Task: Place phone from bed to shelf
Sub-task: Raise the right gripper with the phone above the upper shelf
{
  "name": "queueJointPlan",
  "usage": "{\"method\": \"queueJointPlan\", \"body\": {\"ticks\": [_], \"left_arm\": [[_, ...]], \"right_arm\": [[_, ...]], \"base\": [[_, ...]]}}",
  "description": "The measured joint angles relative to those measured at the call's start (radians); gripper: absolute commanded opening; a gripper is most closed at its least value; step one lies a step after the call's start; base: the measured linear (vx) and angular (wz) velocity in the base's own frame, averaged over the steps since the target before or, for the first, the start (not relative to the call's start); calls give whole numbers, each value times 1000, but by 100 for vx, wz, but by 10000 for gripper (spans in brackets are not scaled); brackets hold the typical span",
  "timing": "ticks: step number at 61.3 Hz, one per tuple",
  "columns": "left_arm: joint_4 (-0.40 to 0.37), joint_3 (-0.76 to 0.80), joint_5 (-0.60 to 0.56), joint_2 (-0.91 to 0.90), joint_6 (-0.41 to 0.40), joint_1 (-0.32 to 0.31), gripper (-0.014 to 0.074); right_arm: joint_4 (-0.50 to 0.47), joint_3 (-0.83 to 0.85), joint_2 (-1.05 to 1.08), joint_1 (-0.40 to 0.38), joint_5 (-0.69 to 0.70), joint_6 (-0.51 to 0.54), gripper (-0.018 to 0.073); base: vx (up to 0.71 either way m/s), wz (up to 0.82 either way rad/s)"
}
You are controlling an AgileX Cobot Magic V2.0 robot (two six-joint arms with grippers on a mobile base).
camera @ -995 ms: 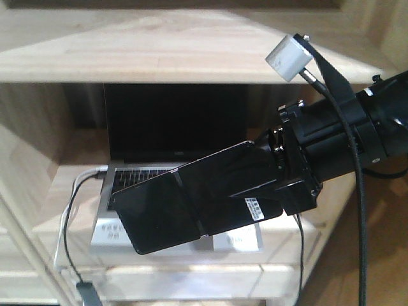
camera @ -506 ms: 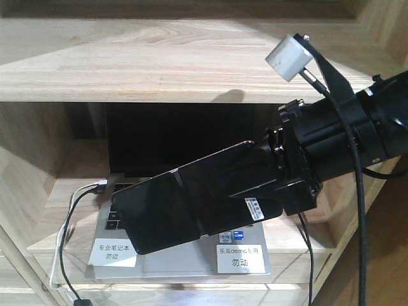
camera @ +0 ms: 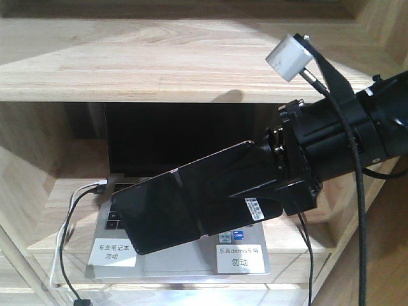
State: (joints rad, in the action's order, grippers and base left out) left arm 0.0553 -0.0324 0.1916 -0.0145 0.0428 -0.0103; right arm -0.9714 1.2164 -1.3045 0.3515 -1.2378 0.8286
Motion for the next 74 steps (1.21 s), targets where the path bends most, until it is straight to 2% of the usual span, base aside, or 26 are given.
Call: {"method": "queueJointPlan", "body": {"ticks": [52,61,74], "left_arm": [[0,0,0,0,0,0,1],[0,0,0,0,0,0,1],[0,0,0,0,0,0,1]], "right_arm": [[-19,7,37,0,0,13,-1],[-20,75,91,0,-7,2,-1],[-21,256,108,0,-22,-76,-1]], "base": [[0,0],[0,0],[0,0]]}}
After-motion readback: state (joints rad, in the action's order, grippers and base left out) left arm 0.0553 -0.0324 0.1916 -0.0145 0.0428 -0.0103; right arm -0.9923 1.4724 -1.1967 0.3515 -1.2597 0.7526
